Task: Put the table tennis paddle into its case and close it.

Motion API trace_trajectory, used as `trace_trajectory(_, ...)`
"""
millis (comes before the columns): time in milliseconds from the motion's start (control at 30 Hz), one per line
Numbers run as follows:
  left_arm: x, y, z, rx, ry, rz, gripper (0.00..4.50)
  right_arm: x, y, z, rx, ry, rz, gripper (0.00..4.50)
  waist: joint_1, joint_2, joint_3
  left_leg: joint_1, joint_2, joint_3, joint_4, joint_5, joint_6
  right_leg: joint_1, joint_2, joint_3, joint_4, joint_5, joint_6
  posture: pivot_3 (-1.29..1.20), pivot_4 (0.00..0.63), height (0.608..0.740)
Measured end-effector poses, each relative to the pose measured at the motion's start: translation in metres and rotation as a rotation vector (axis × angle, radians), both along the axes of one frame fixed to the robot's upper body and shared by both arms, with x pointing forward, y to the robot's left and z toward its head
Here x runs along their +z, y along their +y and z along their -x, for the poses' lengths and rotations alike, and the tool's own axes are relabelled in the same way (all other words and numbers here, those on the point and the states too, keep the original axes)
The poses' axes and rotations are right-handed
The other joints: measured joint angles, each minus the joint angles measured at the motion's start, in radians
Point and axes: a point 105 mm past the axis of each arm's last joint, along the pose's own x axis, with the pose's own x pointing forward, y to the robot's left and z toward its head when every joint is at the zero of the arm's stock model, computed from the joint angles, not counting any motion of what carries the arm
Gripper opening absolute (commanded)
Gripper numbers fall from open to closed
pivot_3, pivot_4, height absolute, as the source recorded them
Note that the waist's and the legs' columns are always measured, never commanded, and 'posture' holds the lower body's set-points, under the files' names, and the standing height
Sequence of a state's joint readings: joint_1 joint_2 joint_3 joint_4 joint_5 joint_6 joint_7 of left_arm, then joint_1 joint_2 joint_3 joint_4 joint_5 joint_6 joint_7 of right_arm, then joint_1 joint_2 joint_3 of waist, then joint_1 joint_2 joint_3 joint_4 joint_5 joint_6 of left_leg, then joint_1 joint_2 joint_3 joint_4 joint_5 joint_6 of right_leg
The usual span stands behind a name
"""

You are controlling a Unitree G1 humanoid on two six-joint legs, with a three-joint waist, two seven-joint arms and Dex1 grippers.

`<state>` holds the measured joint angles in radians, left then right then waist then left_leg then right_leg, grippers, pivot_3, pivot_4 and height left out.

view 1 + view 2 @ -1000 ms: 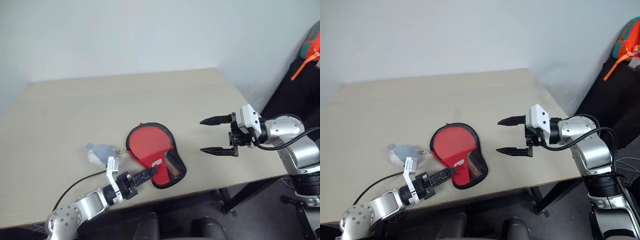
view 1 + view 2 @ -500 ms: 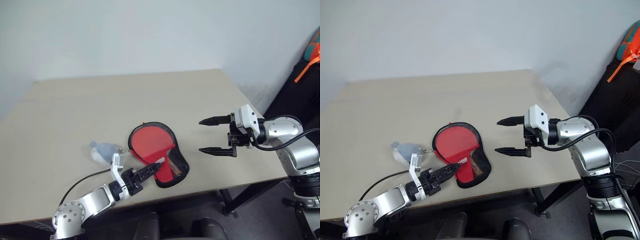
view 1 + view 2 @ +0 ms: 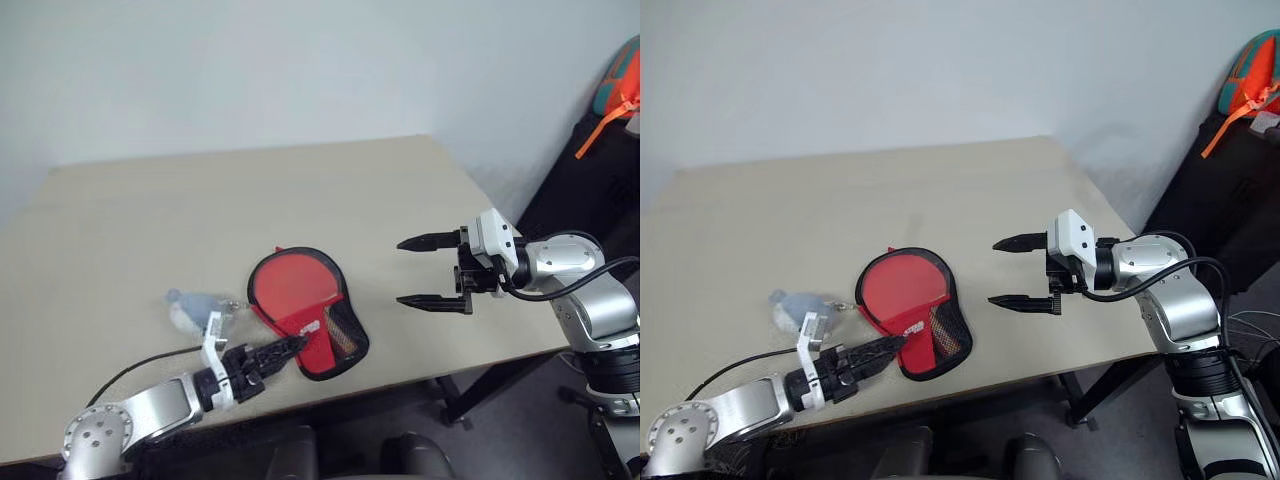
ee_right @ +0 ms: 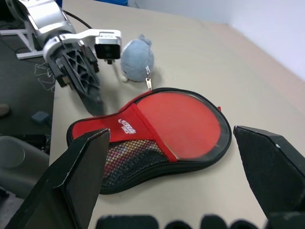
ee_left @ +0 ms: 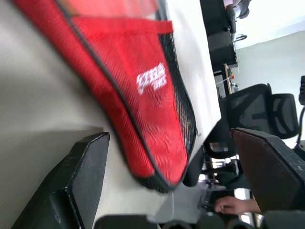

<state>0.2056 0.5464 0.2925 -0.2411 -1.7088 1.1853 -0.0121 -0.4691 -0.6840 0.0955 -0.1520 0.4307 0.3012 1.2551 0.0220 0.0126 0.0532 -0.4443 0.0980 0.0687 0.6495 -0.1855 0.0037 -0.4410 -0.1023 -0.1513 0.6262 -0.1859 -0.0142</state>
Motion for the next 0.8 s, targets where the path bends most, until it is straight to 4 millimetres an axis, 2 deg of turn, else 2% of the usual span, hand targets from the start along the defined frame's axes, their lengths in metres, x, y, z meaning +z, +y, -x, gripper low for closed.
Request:
trace_trajectory(233,-0.002,0.004,0.007,0.029,0.032,0.037,4.34,0.000,0.001,0.002,-0.001,-0.004,-0.001,4.50,-0.001,0.000,0.000,0.000,0.000,0.001,-0.001,0.000,0.000,-0.001,0.000,0.000,-0.001,0.000,0.000,0.00,0.000,0.706)
trace_trajectory(667,-0.004,-0.009,-0.006,0.061,0.029,0.087,4.34,0.000,0.005,0.005,0.002,-0.005,-0.003,4.50,0.022,0.003,0.000,-0.001,-0.001,0.000,-0.001,-0.002,0.002,0.001,-0.001,-0.001,-0.005,0.000,0.000,0.00,0.000,0.706)
trace_trajectory(800,-0.002,-0.016,-0.016,0.094,0.032,0.130,4.34,-0.004,0.005,0.007,-0.001,0.009,-0.002,4.50,0.021,0.003,0.000,-0.001,-0.002,-0.001,0.000,-0.002,0.002,0.001,-0.001,-0.001,-0.005,0.000,0.000,0.00,0.000,0.706)
